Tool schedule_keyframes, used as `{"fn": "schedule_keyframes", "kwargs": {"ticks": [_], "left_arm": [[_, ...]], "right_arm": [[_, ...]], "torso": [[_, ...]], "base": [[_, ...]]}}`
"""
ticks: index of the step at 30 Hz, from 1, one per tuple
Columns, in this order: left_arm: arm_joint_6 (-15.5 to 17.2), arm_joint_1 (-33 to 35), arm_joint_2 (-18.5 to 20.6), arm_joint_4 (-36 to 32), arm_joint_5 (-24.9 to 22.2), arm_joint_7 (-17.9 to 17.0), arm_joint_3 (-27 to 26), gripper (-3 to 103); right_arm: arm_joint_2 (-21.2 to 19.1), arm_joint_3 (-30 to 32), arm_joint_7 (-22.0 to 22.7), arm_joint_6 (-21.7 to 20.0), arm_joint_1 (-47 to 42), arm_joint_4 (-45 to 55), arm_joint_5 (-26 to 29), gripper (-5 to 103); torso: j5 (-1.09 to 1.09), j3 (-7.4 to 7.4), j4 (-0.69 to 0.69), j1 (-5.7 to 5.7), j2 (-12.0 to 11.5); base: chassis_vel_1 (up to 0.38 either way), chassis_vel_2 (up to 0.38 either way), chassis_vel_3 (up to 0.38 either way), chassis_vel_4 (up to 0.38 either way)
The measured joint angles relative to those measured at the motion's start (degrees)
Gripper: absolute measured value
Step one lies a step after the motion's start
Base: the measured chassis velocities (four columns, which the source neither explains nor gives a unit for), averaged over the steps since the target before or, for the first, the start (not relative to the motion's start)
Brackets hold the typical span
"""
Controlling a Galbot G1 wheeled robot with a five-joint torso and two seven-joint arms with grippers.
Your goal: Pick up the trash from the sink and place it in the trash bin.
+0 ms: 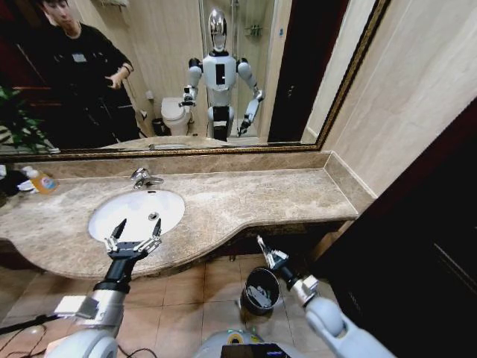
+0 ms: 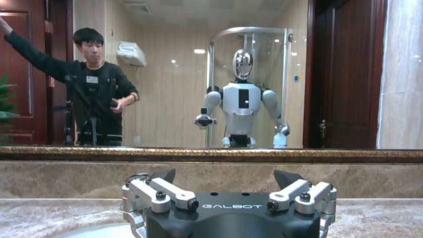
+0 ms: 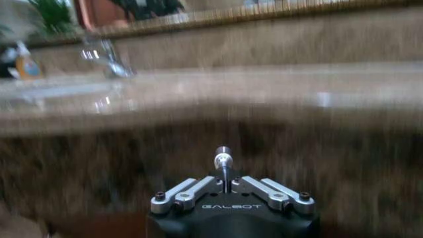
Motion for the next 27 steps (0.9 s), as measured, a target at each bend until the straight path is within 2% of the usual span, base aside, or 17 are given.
{"fn": "schedule_keyframes", "kwargs": {"ticks": [2, 5, 6, 12, 22, 25, 27], "left_arm": [[0.0, 0.0, 0.0, 0.0, 0.0, -0.01, 0.0, 100], [0.0, 0.0, -0.01, 0.01, 0.0, 0.0, 0.0, 100], [0.0, 0.0, -0.01, 0.01, 0.0, 0.0, 0.0, 100], [0.0, 0.0, 0.0, 0.0, 0.0, 0.0, 0.0, 100], [0.0, 0.0, -0.01, 0.0, 0.0, 0.0, 0.01, 100], [0.0, 0.0, -0.01, 0.0, 0.0, 0.0, 0.0, 100], [0.0, 0.0, -0.01, 0.0, 0.0, 0.0, 0.0, 100]], "right_arm": [[1.06, -0.24, -0.19, 0.44, 0.21, -1.91, -0.56, 2], [4.9, -0.65, -0.84, 2.18, 2.02, -10.27, -3.19, 2], [4.9, -0.65, -0.84, 2.18, 2.02, -10.27, -3.19, 2], [11.77, 0.52, 0.2, 4.24, 8.14, -27.61, -6.88, 2], [16.67, 0.68, 1.68, 5.68, 13.78, -44.1, -8.25, 2], [17.54, 0.62, 2.62, 6.3, 14.68, -45.97, -8.07, 2], [17.95, 0.58, 3.45, 6.55, 15.81, -47.45, -7.87, 2]], "torso": [[-0.02, 0.0, 0.0, 0.0, 0.0], [-0.02, 0.0, 0.0, 0.0, 0.0], [-0.02, 0.0, 0.0, 0.0, 0.0], [-0.01, 0.0, 0.0, 0.0, 0.0], [-0.04, 0.0, 0.0, 0.0, 0.0], [0.01, 0.0, 0.0, 0.0, 0.0], [-0.03, 0.0, 0.0, 0.0, 0.0]], "base": [[0.0, 0.0, 0.0, 0.0], [0.0, 0.0, 0.0, 0.0], [0.0, 0.0, 0.0, 0.0], [0.0, 0.0, 0.0, 0.0], [0.0, 0.0, 0.0, 0.0], [0.0, 0.0, 0.0, 0.0], [0.0, 0.0, 0.0, 0.0]]}}
